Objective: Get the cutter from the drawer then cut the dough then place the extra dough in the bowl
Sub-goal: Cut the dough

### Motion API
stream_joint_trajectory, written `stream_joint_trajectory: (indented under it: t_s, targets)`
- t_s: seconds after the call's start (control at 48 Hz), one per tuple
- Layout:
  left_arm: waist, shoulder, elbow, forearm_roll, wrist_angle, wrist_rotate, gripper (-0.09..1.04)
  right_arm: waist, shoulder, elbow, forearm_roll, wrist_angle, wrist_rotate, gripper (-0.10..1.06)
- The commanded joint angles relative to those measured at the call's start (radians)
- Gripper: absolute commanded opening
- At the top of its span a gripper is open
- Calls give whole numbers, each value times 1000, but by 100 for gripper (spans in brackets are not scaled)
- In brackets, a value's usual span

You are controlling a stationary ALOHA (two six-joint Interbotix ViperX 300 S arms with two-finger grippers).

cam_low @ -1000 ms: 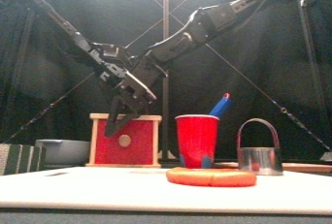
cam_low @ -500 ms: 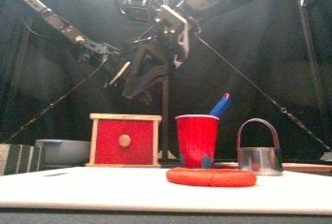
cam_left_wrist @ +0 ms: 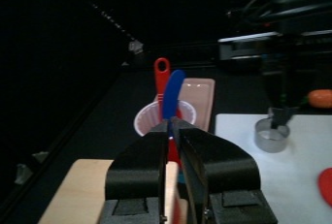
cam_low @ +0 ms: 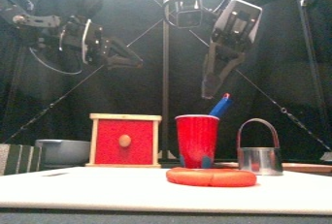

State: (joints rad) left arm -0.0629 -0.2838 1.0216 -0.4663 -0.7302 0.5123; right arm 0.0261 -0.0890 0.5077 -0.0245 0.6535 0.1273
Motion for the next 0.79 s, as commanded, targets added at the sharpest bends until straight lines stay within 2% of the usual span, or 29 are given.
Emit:
stream_joint_trajectory:
  t_s: [0.021,0.125,0.208,0.625,0.792]
  targets:
    - [-38,-2,-12,-14,-11,0,62,3,-40,-5,6,28,0,73]
    - [-60,-2,-12,-18,-12,-3,64,3,-46,12,9,54,0,87]
    - [-78,-2,-11,-25,-12,-8,64,6,-48,28,3,67,0,92]
    - [-91,0,9,-28,-11,-83,64,-2,-28,110,37,15,-2,92]
    - [-91,2,14,-28,-11,-86,64,-3,-8,115,35,-6,0,86]
